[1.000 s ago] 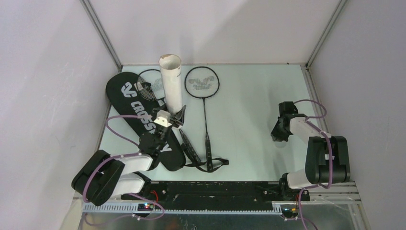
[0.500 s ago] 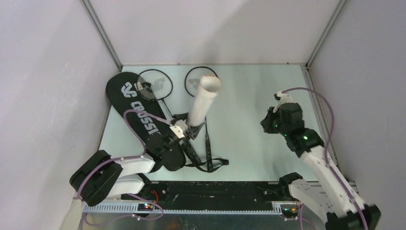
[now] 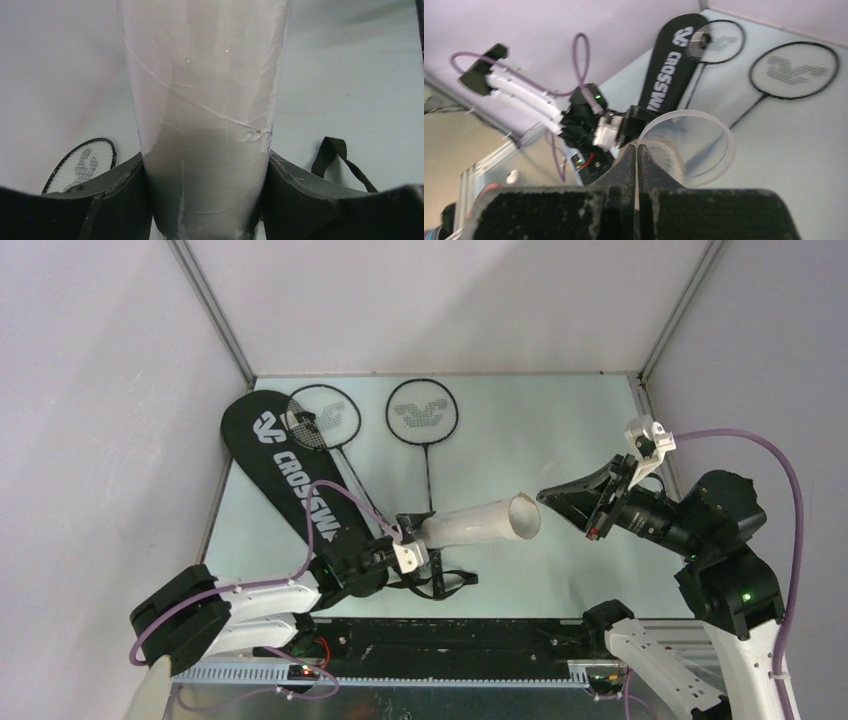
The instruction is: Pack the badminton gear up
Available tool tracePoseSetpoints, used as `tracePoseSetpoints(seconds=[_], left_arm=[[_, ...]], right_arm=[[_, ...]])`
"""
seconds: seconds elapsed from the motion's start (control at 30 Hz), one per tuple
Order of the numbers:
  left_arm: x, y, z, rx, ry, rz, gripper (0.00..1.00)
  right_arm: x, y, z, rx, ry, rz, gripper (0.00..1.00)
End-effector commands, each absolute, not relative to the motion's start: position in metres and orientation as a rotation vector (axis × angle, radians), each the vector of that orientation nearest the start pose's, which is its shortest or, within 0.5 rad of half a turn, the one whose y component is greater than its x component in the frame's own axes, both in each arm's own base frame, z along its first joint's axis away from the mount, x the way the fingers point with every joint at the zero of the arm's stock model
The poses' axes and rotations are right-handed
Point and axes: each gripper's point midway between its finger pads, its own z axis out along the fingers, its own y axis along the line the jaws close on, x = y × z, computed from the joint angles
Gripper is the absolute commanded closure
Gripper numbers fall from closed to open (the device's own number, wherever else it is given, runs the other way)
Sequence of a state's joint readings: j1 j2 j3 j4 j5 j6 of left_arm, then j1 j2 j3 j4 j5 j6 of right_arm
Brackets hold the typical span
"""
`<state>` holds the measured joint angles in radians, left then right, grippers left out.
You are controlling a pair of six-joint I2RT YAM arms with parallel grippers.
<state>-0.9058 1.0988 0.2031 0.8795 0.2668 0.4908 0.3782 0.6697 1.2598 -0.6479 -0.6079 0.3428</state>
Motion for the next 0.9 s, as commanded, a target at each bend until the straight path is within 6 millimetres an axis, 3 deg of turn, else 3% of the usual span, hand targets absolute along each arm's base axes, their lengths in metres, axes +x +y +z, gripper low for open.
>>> tracePoseSetpoints(seconds=[0.0,0.27,0.87], left_arm=[[0.194,-0.294,0.178,1.207,0.971,-0.471,1.0],[0.197,-0.295,0.174,1.226,0.985,-0.457,1.0],[0.193,-0.293,0.177,1.187,0.959,-0.476,1.0]], right_arm=[[0.099,0.189,0.42,-0.638,1.669,1.238,1.0],[0.098,0.195,0.402,-0.624,1.8,1.305,1.0],[0.101,0.197,0.363,-0.584,2.053,1.232,1.0]])
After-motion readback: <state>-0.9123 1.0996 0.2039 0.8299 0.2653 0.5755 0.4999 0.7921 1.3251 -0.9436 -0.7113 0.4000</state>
